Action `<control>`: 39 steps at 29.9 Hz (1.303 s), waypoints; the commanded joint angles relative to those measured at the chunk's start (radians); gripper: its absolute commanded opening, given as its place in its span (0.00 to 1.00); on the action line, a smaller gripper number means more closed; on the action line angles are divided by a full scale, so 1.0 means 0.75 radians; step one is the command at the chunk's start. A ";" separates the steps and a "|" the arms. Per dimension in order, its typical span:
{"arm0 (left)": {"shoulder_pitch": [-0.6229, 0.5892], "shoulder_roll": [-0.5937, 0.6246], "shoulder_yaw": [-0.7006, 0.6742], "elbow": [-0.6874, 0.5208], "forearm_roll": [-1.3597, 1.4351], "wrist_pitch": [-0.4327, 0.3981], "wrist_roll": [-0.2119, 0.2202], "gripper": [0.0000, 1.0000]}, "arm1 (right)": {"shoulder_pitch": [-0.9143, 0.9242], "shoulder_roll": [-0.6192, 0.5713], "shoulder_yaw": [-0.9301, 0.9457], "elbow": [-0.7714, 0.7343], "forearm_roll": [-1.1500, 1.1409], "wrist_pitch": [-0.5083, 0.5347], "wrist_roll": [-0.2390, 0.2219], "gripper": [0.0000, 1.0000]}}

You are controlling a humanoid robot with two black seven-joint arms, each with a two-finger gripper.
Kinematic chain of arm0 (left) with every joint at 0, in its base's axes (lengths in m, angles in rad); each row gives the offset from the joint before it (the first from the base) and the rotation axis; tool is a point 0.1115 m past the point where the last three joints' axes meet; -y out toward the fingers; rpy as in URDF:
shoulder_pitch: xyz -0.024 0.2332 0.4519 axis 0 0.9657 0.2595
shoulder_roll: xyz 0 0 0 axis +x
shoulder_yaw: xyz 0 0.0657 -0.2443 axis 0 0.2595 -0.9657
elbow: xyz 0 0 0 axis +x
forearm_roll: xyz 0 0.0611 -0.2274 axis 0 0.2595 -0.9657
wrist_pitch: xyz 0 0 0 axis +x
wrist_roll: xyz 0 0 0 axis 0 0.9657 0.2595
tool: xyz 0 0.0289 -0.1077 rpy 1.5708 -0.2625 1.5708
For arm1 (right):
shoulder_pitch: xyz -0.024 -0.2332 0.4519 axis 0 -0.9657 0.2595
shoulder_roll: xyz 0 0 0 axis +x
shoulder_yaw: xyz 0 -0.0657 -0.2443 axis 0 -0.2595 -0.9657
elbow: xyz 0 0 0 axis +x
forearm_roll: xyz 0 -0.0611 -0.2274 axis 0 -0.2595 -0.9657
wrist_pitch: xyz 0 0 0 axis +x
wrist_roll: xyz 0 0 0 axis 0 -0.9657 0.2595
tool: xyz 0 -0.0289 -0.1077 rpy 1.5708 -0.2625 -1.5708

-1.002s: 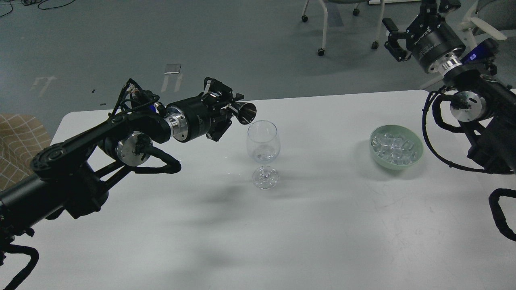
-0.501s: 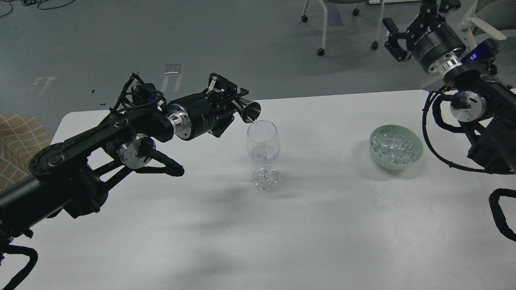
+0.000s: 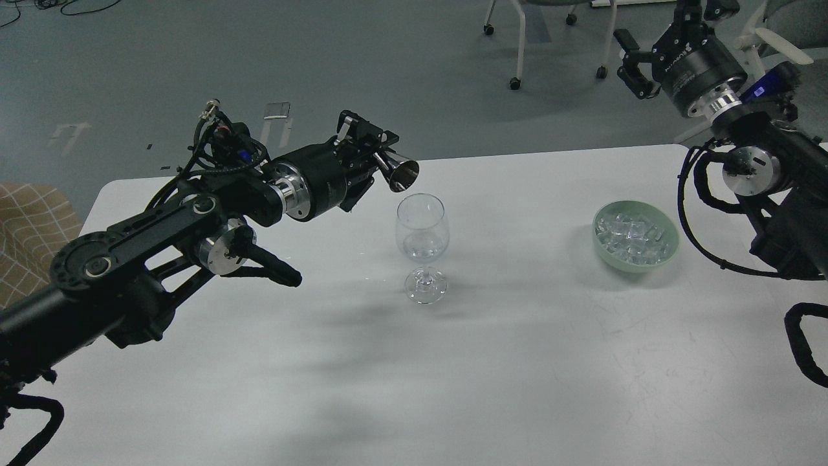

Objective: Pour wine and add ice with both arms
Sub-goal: 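Tilt the jigger with the left gripper to pour into the glass, then bring the jigger back and lower it onto the table with the left gripper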

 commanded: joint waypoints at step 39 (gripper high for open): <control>0.326 -0.040 -0.628 -0.058 -0.505 -0.112 0.288 0.08 | 0.000 0.000 -0.006 -0.002 0.000 0.000 -0.002 1.00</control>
